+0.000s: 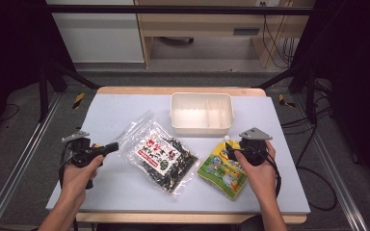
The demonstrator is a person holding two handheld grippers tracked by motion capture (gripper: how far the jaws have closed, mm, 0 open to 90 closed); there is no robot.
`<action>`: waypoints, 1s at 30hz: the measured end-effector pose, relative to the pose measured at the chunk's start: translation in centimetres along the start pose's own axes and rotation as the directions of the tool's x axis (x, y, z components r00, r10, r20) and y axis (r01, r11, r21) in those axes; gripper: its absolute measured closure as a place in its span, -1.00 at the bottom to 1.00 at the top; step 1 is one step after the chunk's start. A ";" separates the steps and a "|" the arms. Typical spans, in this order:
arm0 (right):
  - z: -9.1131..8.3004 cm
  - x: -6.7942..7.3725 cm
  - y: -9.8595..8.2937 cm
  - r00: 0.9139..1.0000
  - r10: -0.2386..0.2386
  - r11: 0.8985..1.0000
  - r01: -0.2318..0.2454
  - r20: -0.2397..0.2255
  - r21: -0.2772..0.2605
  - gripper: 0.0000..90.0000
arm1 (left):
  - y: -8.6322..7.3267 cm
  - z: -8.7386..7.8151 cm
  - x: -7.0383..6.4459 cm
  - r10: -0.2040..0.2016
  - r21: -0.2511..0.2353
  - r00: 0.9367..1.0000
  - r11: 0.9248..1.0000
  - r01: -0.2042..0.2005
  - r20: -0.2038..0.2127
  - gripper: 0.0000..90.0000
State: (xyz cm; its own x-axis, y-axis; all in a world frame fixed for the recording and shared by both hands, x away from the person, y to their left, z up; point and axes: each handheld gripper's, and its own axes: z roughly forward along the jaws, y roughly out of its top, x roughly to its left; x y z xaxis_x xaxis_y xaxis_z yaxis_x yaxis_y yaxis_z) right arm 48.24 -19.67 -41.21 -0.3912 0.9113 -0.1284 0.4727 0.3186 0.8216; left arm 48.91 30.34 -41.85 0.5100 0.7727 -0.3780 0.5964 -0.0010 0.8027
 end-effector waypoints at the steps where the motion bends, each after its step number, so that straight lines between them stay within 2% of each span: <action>1: -0.1 0.4 0.6 1.000 -0.008 1.000 0.008 -0.027 0.003 -0.54 | 0.6 0.0 -0.2 0.019 0.005 1.000 1.000 -0.019 0.002 0.98; 5: -0.4 1.8 2.9 0.991 -0.064 0.998 0.067 -0.120 0.017 -0.62 | 3.0 -0.3 -1.5 0.099 0.025 0.995 0.995 -0.099 0.000 0.98; 8: -0.6 2.6 4.8 0.975 -0.102 0.994 0.110 -0.196 0.027 -0.65 | 4.9 -0.5 -2.7 0.149 0.037 0.989 0.988 -0.149 0.000 0.98; 10: -0.7 3.1 5.8 0.966 -0.134 0.989 0.144 -0.219 0.028 -0.66 | 6.1 -0.6 -3.5 0.190 0.042 0.982 0.981 -0.190 0.008 0.98; 12: -1.0 3.5 7.0 0.954 -0.183 0.981 0.194 -0.237 0.025 -0.65 | 7.2 -0.6 -4.3 0.239 0.054 0.971 0.969 -0.239 0.022 0.98; 15: -1.6 4.1 8.8 0.933 -0.237 0.969 0.248 -0.271 0.007 -0.64 | 8.6 -0.6 -5.7 0.314 0.074 0.949 0.946 -0.316 0.037 0.98; 19: -2.4 4.7 11.0 0.908 -0.304 0.950 0.312 -0.287 -0.016 -0.62 | 10.2 -0.4 -7.6 0.383 0.082 0.922 0.919 -0.386 0.050 0.98; 20: -2.6 4.8 11.6 0.903 -0.318 0.945 0.327 -0.289 -0.018 -0.62 | 10.2 -0.4 -7.6 0.383 0.082 0.922 0.919 -0.386 0.050 0.98; 21: -2.7 4.8 12.1 0.898 -0.332 0.940 0.342 -0.289 -0.017 -0.60 | 10.8 -0.2 -8.4 0.409 0.084 0.911 0.907 -0.413 0.057 0.98; 22: -2.9 4.9 12.6 0.892 -0.346 0.934 0.356 -0.290 -0.020 -0.59 | 11.2 -0.1 -8.8 0.423 0.083 0.904 0.900 -0.427 0.065 0.98; 23: -3.1 4.9 13.1 0.886 -0.362 0.928 0.371 -0.289 -0.024 -0.58 | 11.2 -0.1 -8.8 0.423 0.083 0.904 0.900 -0.427 0.065 0.98; 24: -3.2 5.0 13.5 0.880 -0.375 0.922 0.386 -0.292 -0.021 -0.57 | 11.6 0.1 -9.3 0.437 0.082 0.896 0.893 -0.442 0.073 0.98; 28: -3.8 5.1 14.6 0.857 -0.421 0.901 0.434 -0.296 -0.025 -0.56 | 12.3 0.4 -10.4 0.462 0.080 0.882 0.880 -0.469 0.091 0.98; 29: -4.0 5.1 14.9 0.853 -0.427 0.899 0.438 -0.300 -0.034 -0.56 | 12.3 0.4 -10.4 0.462 0.080 0.882 0.880 -0.469 0.091 0.98; 30: -4.0 5.1 14.9 0.853 -0.427 0.899 0.438 -0.300 -0.034 -0.56 | 12.6 0.6 -10.7 0.470 0.078 0.877 0.875 -0.477 0.099 0.98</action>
State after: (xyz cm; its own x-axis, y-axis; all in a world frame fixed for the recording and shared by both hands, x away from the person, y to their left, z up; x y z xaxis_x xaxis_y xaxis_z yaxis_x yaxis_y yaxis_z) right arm 50.11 -11.28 -27.45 -0.7721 0.5635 -0.2939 0.2270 0.6764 0.7007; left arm 51.32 21.73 -27.96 0.7890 0.6143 -0.0005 0.3268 -0.4191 0.8471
